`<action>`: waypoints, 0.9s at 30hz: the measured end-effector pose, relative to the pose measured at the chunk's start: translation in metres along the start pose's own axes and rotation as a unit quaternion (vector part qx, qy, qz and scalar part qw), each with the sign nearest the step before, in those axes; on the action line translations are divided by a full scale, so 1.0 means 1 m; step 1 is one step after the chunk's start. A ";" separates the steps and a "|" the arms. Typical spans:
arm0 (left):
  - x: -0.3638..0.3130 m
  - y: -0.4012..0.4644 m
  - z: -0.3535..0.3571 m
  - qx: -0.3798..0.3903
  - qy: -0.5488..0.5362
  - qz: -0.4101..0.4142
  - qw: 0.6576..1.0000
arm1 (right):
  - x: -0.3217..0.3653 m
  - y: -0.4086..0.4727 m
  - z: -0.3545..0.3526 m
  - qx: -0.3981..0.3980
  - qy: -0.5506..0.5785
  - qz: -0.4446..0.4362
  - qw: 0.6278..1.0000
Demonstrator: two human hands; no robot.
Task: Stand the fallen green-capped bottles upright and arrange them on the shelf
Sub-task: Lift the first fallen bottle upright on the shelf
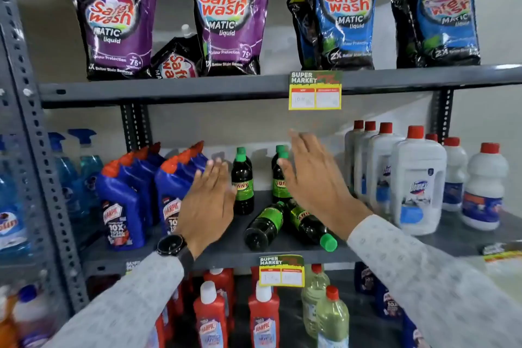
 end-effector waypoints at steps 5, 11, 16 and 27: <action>0.010 -0.042 0.060 0.181 -0.053 -0.043 0.981 | -0.008 -0.023 0.090 0.275 0.086 0.252 0.924; 0.027 -0.057 0.089 0.225 -0.042 -0.046 0.972 | -0.014 -0.041 0.148 0.420 0.144 0.429 0.787; 0.028 -0.064 0.097 0.238 0.031 0.026 0.970 | -0.011 -0.043 0.172 0.403 0.136 0.435 0.793; 0.021 -0.071 0.092 0.213 0.179 0.195 0.941 | -0.024 -0.042 0.163 0.326 0.270 0.502 0.754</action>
Point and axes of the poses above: each hand's wrist, its own y-axis towards the middle knuckle, its own z-axis out of the palm, x = y × z, the point moved 5 cm from there along y, towards the middle knuckle, and after that the axes turned 4 degrees about -x, right-handed, at the moved point
